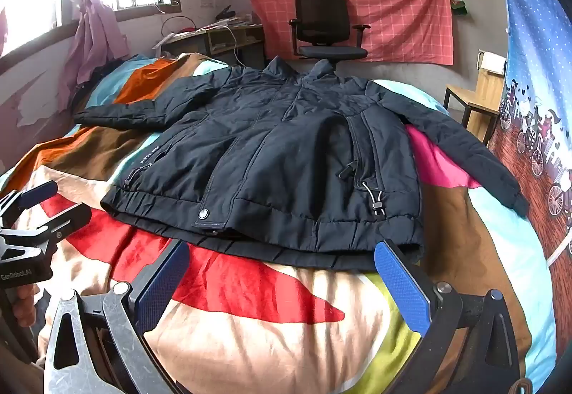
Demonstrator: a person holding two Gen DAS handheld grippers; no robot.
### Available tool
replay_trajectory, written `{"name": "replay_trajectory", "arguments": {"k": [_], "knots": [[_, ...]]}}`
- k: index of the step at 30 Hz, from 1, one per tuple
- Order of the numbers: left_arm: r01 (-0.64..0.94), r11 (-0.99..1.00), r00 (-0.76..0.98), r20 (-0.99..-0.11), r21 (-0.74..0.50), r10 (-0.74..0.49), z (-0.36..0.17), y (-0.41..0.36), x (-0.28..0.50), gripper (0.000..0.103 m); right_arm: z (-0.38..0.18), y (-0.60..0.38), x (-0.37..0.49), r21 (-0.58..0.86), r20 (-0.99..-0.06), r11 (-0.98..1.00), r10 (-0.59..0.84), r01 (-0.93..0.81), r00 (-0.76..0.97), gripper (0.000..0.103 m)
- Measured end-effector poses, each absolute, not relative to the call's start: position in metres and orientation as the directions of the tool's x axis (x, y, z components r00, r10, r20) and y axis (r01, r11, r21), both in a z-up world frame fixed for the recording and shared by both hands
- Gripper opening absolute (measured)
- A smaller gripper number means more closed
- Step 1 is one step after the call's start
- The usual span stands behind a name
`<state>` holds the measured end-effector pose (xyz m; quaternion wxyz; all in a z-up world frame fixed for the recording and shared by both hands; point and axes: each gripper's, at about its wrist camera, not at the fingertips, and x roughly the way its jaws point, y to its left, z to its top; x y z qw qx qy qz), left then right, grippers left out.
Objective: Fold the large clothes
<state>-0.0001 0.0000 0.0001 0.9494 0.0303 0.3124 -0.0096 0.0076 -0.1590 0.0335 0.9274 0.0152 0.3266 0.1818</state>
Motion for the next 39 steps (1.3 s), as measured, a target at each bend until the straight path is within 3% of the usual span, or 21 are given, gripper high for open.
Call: {"name": "replay_trajectory", "arguments": {"k": [39], "knots": [[0.038,0.998,0.810,-0.586,0.051,-0.001,0.0001,0.0000,-0.0001,0.101,0.0311,-0.1606,0.0090,0.154,-0.611,0.935,0.345,-0.320,0.713,0.103]]}}
